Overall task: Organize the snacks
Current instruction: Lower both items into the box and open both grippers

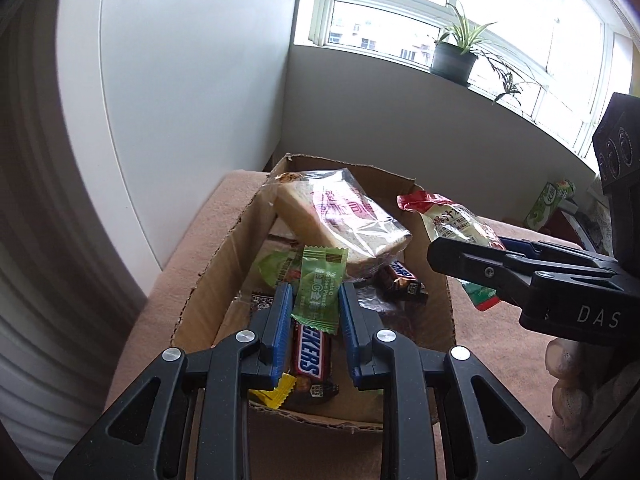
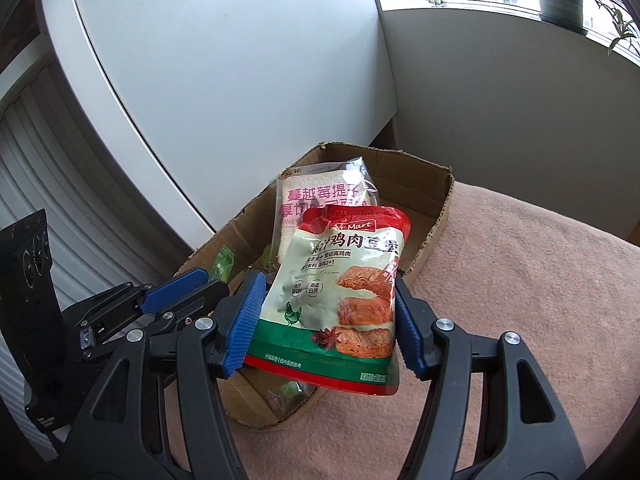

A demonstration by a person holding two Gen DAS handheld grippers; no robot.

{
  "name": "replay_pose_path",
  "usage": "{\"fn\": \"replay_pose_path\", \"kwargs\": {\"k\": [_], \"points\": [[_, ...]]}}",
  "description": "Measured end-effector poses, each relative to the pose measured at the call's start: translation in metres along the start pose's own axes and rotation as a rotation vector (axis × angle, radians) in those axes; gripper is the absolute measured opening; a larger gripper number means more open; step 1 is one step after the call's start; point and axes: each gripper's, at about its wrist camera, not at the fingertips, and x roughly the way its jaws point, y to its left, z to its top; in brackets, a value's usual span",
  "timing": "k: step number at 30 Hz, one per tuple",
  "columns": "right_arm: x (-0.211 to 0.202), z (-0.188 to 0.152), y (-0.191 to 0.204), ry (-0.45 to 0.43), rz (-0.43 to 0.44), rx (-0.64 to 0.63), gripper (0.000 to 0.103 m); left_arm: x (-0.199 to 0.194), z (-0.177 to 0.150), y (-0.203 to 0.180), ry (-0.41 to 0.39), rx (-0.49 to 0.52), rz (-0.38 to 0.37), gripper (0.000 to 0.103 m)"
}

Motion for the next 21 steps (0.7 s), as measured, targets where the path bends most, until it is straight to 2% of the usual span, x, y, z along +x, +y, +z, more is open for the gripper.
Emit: {"fn": "replay_pose_path", "kwargs": {"k": [10, 17, 21], "points": [[0.032, 0.004, 0.018, 0.038, 0.032, -0.002, 0.065, 0.006, -0.007, 0.029, 0.024, -0.026, 0.014, 0.022], [0.036, 0.005, 0.02, 0.027, 0.032, 0.0, 0.072, 0.01, -0.007, 0.033, 0.03, -0.026, 0.014, 0.024], [0.033, 0.005, 0.021, 0.016, 0.032, -0.003, 0.073, 0.008, -0.007, 0.033, 0.025, -0.028, 0.017, 0.024]]}}
